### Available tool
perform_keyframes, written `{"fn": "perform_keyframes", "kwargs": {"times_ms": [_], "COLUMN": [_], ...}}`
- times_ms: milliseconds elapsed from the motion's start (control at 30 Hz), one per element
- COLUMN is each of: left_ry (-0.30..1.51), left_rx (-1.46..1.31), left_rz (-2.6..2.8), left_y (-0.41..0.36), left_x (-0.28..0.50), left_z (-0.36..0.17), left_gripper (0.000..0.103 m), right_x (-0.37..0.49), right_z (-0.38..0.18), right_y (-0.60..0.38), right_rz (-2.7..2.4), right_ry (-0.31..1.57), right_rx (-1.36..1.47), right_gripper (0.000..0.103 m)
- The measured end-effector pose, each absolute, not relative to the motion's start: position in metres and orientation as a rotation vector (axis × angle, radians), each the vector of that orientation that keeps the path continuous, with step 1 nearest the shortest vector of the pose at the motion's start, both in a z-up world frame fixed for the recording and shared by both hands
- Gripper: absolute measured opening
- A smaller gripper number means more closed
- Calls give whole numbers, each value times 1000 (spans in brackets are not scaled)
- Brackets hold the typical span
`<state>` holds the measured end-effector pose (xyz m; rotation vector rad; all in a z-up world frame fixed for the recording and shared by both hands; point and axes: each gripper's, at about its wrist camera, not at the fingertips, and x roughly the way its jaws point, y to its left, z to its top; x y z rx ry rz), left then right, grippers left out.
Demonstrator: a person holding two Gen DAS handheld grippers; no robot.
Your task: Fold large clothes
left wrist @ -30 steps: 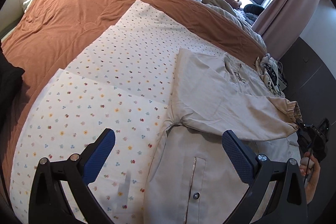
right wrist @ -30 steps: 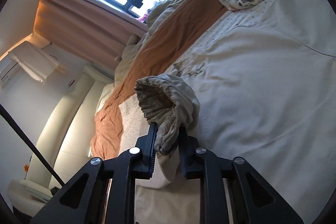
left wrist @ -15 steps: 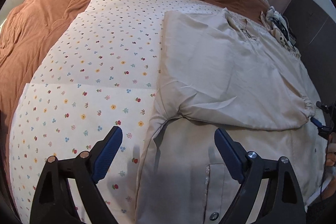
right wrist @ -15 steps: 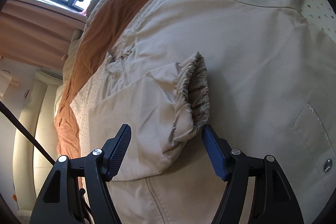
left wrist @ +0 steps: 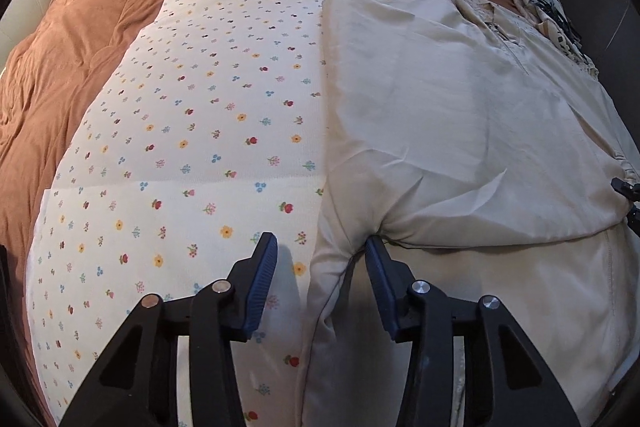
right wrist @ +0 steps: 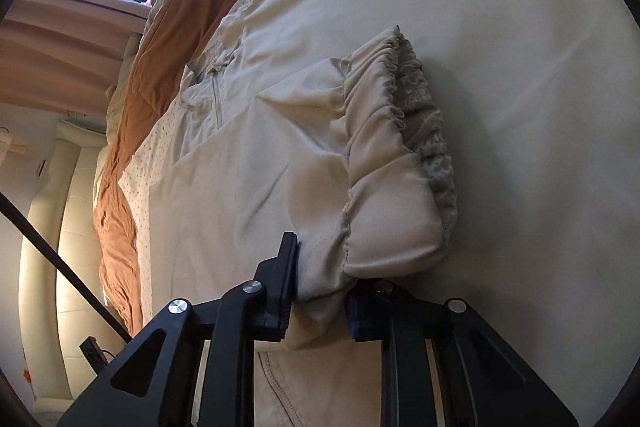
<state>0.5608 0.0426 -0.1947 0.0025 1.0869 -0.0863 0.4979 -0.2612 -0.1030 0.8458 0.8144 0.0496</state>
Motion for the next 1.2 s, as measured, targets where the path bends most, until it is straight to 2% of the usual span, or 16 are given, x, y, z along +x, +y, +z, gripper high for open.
{"fn": "perform_keyframes", "kwargs": {"times_ms": [300, 533, 567, 600, 633, 667, 700, 733, 800, 867, 933, 1200], "left_ry": [1074, 1063, 1058, 1052, 1047, 1043, 1041, 1037, 1033, 1021, 1008, 992], "left_rx": [-89, -108, -114, -112, -105, -98, -96, -98, -107, -105, -105, -121], "left_rz": [-60, -68, -73, -76, -74, -71, -68, -67, -62, -58, -57, -49], "left_y": [77, 72, 70, 68, 66, 65, 63, 63, 62, 60, 58, 48], "left_x": [558, 555, 553, 551, 550, 548, 547, 546, 545, 544, 543, 537], "left_z": [-202, -195, -193, -190, -186, -183, -181, -178, -174, -171, -167, -149], "left_gripper": [46, 46, 46, 46, 46, 46, 46, 47, 53, 66, 75, 75], "right_x": [552, 545, 540, 533, 528, 524, 520, 516, 514, 513, 509, 530], "right_z": [-113, -124, -120, -116, -112, -109, -107, -107, -111, -115, -115, -130], "right_y": [-242, -247, -247, -247, -246, -245, -243, -242, -240, -246, -254, -269], "right_rz": [158, 160, 153, 140, 129, 125, 129, 135, 137, 104, 4, 67], "right_ry": [792, 787, 777, 764, 753, 746, 742, 737, 737, 734, 724, 732], "right_rx": [813, 791, 786, 774, 762, 752, 748, 751, 769, 799, 786, 870], "right_gripper": [14, 16, 19, 27, 40, 48, 62, 64, 64, 62, 22, 18]}}
